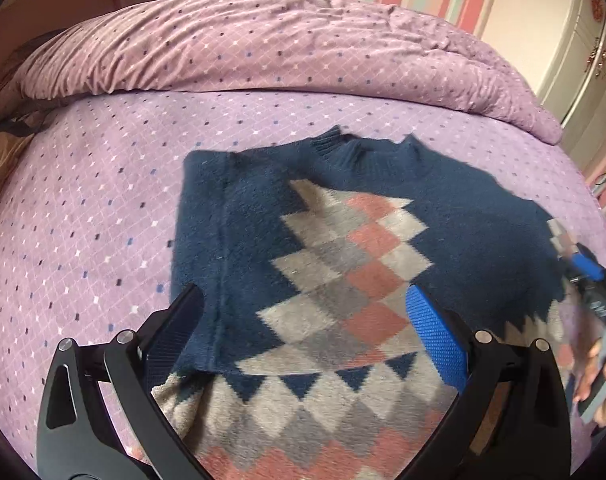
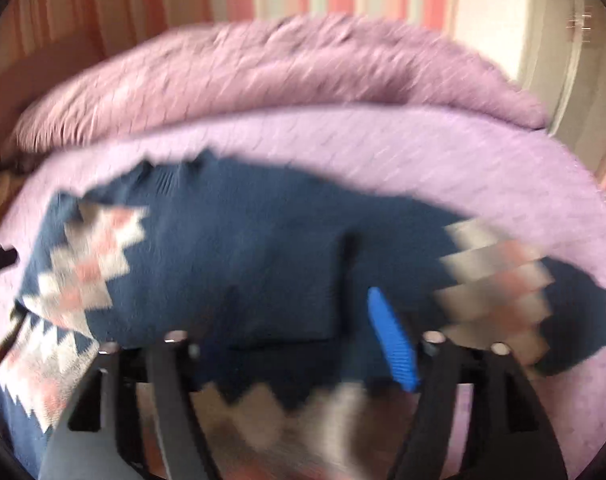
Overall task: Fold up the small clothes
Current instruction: 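Carry the held sleeve across the body with the right tool and release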
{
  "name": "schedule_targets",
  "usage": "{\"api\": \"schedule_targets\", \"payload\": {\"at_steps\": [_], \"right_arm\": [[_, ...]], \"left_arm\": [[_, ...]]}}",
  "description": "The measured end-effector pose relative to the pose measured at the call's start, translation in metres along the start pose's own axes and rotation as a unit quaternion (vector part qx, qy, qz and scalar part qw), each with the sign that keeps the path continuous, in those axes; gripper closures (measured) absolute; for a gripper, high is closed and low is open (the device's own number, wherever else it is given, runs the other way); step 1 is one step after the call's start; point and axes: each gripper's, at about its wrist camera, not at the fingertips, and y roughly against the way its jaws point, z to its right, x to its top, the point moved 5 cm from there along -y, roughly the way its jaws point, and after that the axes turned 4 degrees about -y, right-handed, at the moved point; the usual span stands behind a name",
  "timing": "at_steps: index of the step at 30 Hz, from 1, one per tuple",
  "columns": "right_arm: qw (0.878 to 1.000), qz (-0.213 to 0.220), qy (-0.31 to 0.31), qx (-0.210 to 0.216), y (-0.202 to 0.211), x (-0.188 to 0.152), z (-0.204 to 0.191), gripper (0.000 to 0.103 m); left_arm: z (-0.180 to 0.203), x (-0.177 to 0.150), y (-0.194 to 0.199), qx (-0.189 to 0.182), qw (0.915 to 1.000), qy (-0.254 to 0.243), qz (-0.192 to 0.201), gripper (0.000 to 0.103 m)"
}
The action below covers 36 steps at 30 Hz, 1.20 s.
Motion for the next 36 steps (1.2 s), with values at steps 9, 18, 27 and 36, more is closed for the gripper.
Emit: {"api": "schedule_targets", "payload": {"at_steps": [9, 18, 27, 36], "right_arm": [[0.987, -0.016, -0.132, -0.093, 0.032, -0.023, 0.211, 0.026], [0.947, -0.016, -0.295, -0.128, 0.021, -0.073, 0.356, 0.027], [0.933, -0.022, -0.342, -0.105, -0.005, -0.084, 0.389, 0.038], [0.929, -0.012, -0.353, -0.111, -0.016, -0.082, 0.395, 0.059]], "left_arm": [[0.074, 0.023, 0.009, -0.035, 0.999, -0.028, 0.009, 0.003], [0.151, 0.038, -0.009, -0.058, 0.9963, -0.063, 0.01, 0.003], [0.207, 0.042, -0.025, -0.119, 0.9893, -0.084, -0.005, 0.003], [0.242, 0.04, -0.038, -0.175, 0.9808, -0.083, -0.021, 0.003]]}}
